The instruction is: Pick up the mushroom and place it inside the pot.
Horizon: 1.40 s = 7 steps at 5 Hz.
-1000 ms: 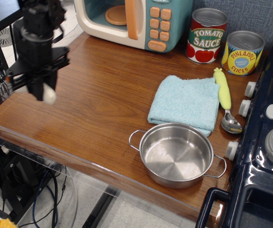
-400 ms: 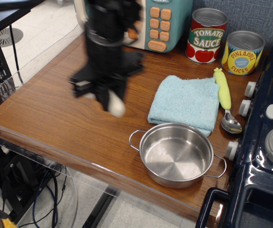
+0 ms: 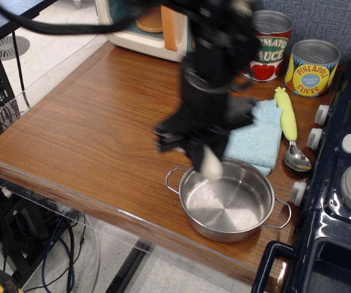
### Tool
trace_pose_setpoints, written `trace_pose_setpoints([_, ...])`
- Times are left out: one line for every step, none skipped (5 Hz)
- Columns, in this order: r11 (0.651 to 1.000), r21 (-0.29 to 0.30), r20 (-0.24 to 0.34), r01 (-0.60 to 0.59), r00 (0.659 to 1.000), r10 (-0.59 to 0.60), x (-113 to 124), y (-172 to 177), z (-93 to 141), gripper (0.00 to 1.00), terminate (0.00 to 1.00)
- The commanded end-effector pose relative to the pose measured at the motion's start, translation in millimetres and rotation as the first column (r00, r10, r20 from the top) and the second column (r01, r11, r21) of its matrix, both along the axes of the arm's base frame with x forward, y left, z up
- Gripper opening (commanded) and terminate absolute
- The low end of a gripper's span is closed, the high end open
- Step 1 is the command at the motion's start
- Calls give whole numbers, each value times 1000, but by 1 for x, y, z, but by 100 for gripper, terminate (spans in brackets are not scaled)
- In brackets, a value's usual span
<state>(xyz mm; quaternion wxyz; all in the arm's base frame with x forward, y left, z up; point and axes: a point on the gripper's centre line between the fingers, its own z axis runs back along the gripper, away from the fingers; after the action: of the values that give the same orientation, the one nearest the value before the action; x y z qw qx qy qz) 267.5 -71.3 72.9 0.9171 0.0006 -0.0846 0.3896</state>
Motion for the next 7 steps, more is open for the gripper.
trace_pose_setpoints([997,18,-4,76,997,-76,-11,-17,-10,0,0])
trace_pose_setpoints([995,39,-28,94,995,-93,-13,-20,-21,0,0])
trace_pose_setpoints([994,38,-54,105,993,-103,-14,-24,-23,100,0])
trace_pose_setpoints([995,11,-36,98,995,-98,-13,-23,-21,100,0])
trace_pose_setpoints([995,23,-39,94,995,-93,-13,-22,-21,100,0])
trace_pose_setpoints([996,26,-32,91,995,-90,-13,-21,-19,100,0])
trace_pose_setpoints([996,27,7,81,997,-81,-12,-18,-1,100,0])
